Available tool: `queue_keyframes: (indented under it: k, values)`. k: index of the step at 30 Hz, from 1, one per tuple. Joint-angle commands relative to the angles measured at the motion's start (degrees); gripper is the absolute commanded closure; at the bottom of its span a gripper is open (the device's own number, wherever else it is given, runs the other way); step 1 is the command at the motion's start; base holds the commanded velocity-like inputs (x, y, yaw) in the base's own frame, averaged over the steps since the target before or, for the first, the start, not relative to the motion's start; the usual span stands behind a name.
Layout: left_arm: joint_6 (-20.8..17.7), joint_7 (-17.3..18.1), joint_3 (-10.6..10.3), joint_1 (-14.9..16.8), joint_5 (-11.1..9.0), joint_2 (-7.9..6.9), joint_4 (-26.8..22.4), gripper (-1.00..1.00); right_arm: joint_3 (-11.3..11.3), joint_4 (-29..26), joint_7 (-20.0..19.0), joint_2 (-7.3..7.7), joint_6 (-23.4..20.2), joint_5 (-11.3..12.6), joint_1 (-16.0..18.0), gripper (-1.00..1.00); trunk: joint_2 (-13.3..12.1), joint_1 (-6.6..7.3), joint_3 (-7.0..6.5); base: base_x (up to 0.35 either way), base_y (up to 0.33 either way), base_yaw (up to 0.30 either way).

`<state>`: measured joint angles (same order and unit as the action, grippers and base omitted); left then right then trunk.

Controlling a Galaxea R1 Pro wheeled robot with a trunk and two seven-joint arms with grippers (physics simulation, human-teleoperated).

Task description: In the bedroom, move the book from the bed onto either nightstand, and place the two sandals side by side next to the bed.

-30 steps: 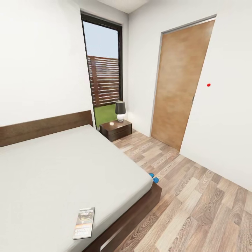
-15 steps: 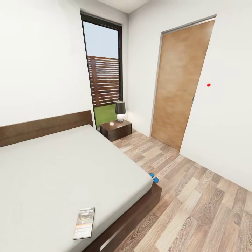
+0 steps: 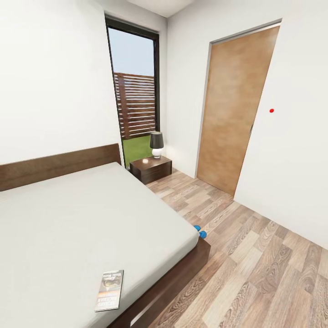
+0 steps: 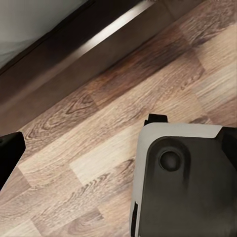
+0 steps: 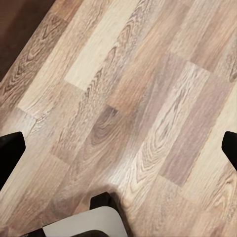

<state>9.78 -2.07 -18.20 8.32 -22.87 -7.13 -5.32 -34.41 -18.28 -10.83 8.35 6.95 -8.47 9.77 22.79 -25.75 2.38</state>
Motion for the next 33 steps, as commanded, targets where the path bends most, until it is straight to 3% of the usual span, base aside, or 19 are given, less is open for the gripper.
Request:
queue_keyframes:
  k: [1, 20, 27, 33]
  values:
    - [0.14, -0.22, -0.48, 0.04, -0.36, -0.01, -0.02, -1.00, -0.44, 0.06, -0.33, -0.03, 0.23, -0.59, 0.07, -1.00, 0.13, -0.03, 0.13, 0.000, 0.000, 0.000]
    - [0.16, -0.20, -0.47, 0.03, -0.47, 0.01, -0.05, -1.00, -0.08, 0.08, -0.37, -0.09, 0.23, -0.63, 0.07, -1.00, 0.13, -0.03, 0.13, 0.000, 0.000, 0.007]
    - [0.15, -0.14, -0.57, 0.03, -0.37, 0.01, -0.05, -1.00, 0.19, 0.08, -0.40, -0.17, 0.23, -0.70, 0.07, -1.00, 0.13, -0.03, 0.14, 0.000, 0.000, 0.123]
    - [0.15, -0.13, -0.60, 0.03, -0.25, 0.04, -0.05, -1.00, 1.77, 0.08, -0.35, -0.22, 0.19, -0.68, 0.07, -1.00, 0.13, -0.03, 0.25, 0.000, 0.000, 0.227]
